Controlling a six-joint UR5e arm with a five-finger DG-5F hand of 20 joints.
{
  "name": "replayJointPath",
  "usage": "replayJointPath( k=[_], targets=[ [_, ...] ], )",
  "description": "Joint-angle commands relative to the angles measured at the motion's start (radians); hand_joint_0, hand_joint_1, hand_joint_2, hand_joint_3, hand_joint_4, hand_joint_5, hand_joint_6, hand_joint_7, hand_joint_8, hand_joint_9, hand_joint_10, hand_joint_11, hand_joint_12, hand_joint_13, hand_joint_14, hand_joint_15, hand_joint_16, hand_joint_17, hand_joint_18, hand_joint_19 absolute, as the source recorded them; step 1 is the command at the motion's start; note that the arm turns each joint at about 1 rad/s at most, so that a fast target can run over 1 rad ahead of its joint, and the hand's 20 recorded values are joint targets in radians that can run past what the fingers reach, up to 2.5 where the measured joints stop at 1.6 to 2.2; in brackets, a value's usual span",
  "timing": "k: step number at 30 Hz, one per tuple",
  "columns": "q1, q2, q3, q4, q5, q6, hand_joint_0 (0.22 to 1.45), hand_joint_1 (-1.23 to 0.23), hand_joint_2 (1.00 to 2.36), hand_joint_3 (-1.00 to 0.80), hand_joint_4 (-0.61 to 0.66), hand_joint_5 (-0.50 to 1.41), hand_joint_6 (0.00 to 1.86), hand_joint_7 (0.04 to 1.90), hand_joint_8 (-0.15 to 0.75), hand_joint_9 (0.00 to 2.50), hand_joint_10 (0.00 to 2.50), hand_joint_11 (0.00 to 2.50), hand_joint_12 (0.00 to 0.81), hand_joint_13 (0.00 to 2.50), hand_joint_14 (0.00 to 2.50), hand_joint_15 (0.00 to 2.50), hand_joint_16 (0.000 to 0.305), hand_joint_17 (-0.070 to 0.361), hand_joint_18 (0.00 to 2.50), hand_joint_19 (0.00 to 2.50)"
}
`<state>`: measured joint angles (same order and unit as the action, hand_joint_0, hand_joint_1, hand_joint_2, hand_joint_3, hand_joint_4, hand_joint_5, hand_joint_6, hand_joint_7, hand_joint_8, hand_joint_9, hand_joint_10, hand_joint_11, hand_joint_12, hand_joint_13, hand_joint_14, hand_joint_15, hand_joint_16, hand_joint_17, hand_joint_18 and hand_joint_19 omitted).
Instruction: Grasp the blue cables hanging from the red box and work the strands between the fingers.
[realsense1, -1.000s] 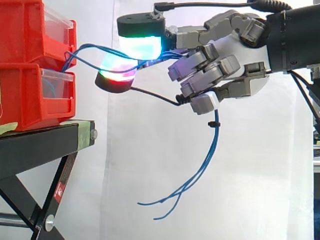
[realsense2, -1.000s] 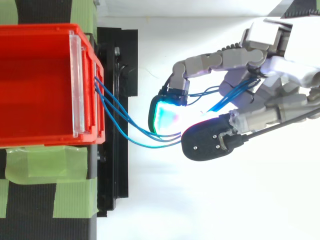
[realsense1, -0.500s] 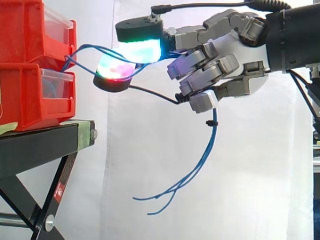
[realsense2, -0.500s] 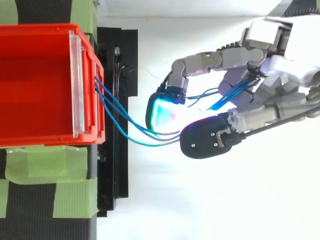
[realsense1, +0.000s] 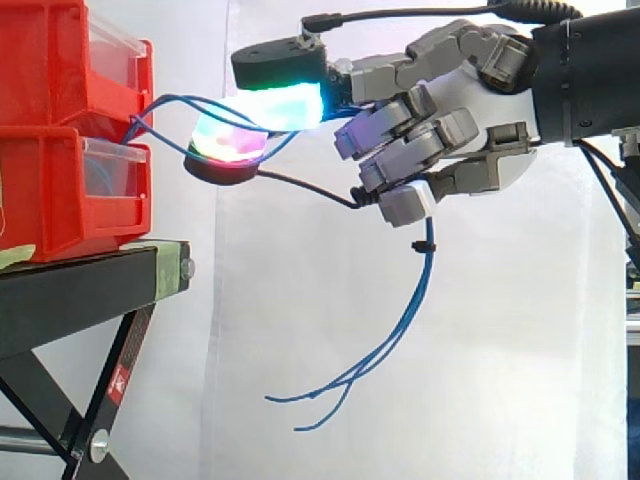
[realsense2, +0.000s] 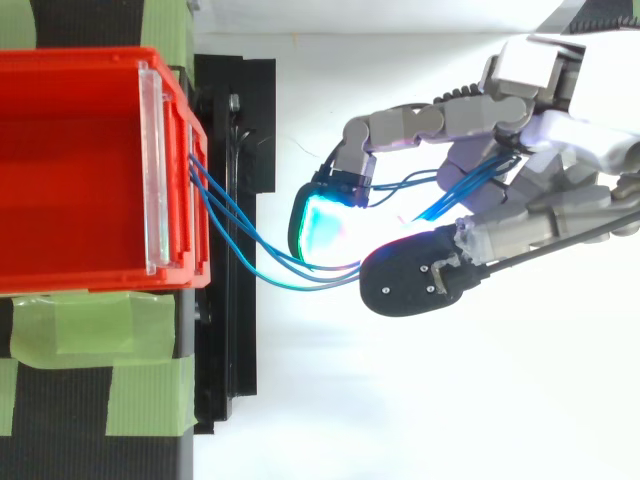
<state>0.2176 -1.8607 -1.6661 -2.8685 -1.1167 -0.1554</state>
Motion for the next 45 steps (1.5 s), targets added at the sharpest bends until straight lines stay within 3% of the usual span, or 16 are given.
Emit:
replayJointPath(
  k=[1,3,5,8,12,17,20,27,34,45],
  targets=[
    [-0.001,0.000,0.000,0.000,0.000,0.000,1.14,-0.72,1.01,-0.26,0.06,0.42,0.00,1.25,0.351,1.18,2.50,2.10,0.507,1.55,2.50,1.25,0.073,0.163,1.78,0.68],
    [0.000,0.000,0.000,0.000,0.000,0.000,1.03,-0.74,1.01,-0.49,0.07,0.38,0.00,1.24,0.351,1.18,2.50,2.10,0.507,1.55,2.50,1.25,0.073,0.163,1.78,0.68],
    [-0.001,0.000,0.000,0.000,0.000,0.000,1.02,-0.75,1.01,-0.59,0.08,0.37,0.00,1.23,0.351,1.18,2.50,2.10,0.507,1.55,2.50,1.25,0.073,0.163,1.78,0.68],
    [-0.001,0.000,0.000,0.000,-0.002,0.000,1.09,-0.76,1.02,-0.50,0.06,0.35,0.00,1.24,0.351,1.18,2.50,2.10,0.507,1.55,2.50,1.25,0.073,0.163,1.78,0.68],
    [0.000,0.000,0.000,0.000,0.000,0.002,1.15,-0.74,1.02,-0.37,0.04,0.31,0.27,1.14,0.351,1.18,2.50,2.10,0.507,1.55,2.50,1.25,0.073,0.163,1.78,0.68],
    [0.000,0.000,0.000,0.000,0.000,0.002,0.95,-0.73,1.01,-0.48,0.07,0.22,0.54,1.00,0.351,1.18,2.50,2.10,0.507,1.55,2.50,1.25,0.073,0.163,1.78,0.68],
    [0.000,0.000,0.000,0.000,0.000,0.002,0.82,-0.72,1.01,-0.69,0.09,0.21,0.51,1.02,0.351,1.18,2.50,2.10,0.507,1.55,2.50,1.25,0.073,0.163,1.78,0.68],
    [-0.001,0.000,0.000,0.000,0.000,0.002,0.71,-0.74,1.00,-0.97,0.13,0.17,0.55,0.97,0.351,1.18,2.50,2.10,0.507,1.55,2.50,1.25,0.073,0.163,1.78,0.68],
    [0.000,0.000,0.000,0.000,0.000,0.002,0.73,-0.72,1.00,-1.00,0.15,0.24,0.61,0.97,0.351,1.18,2.50,2.10,0.507,1.55,2.50,1.25,0.073,0.163,1.78,0.68],
    [0.000,0.000,0.000,0.000,0.000,0.002,0.82,-0.63,1.00,-1.00,0.09,0.46,0.42,1.14,0.351,1.18,2.50,2.10,0.507,1.55,2.50,1.25,0.073,0.163,1.78,0.68]
  ],
)
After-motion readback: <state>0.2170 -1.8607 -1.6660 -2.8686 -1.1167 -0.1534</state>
